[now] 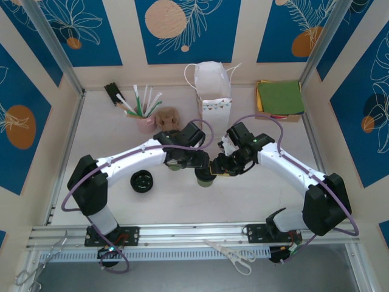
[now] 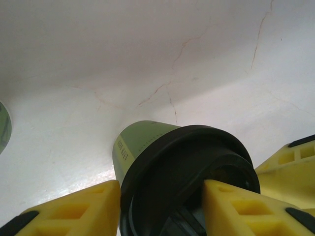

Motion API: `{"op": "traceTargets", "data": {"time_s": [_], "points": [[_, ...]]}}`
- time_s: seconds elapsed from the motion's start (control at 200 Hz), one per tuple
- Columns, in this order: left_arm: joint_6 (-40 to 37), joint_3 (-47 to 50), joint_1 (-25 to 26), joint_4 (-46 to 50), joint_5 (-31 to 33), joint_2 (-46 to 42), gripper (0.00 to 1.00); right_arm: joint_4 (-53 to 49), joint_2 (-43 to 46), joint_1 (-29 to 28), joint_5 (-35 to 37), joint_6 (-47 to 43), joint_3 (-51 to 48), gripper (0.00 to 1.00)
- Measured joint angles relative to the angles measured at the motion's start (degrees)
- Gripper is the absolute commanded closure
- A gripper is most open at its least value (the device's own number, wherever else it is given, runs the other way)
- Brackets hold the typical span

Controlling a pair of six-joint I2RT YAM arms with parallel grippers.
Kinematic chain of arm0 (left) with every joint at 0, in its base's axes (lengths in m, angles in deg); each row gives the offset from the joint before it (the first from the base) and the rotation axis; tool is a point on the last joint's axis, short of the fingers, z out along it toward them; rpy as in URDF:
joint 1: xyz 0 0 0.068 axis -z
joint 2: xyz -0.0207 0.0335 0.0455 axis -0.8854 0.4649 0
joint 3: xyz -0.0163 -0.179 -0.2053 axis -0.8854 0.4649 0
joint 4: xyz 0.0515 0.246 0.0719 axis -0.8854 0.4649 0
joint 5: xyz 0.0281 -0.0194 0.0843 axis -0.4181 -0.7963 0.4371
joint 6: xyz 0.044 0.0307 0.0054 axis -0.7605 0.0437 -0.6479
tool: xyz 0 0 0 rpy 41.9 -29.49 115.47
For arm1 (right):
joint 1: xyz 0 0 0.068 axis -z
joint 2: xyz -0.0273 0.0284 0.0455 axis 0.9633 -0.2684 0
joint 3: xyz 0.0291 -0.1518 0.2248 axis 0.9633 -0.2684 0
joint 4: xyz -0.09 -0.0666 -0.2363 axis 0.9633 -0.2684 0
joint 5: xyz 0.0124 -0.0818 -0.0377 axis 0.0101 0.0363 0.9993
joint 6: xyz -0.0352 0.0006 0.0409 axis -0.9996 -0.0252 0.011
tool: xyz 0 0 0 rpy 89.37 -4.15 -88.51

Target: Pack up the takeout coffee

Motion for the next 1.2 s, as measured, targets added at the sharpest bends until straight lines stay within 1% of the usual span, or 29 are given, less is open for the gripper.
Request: {"op": "traceTargets", "data": {"time_s": [0.4,0.6,0.775,0.895,1.035,1.2], "points": [[0.55,4.63,0.0,-5.09,0.0,-2.16,0.56,0.0,-0.2,0.15,-0.07,-0.39,0.0,0.63],[0.52,4.52,0.0,-4.94,0.02,-2.32,0.55,-0.13,-0.46,0.26,-0.46,-0.44,0.15,0.63],[0.52,2.56,0.0,-1.9,0.0,-1.77,0.49,-1.14,-0.52,0.26,0.44,-1.16,1.14,0.62],[0.44,0.72,0.0,0.28,-0.22,-0.87,0.47,-2.01,-0.52,0.26,0.9,-1.6,2.6,0.61],[0.37,-1.31,-0.04,1.73,-0.48,-0.37,0.44,-3.04,-0.52,0.33,1.31,-1.95,4.63,0.56],[0.31,-3.43,-0.17,4.7,0.2,-0.37,0.33,-4.63,-0.48,0.87,1.73,-2.45,6.05,0.47]]}}
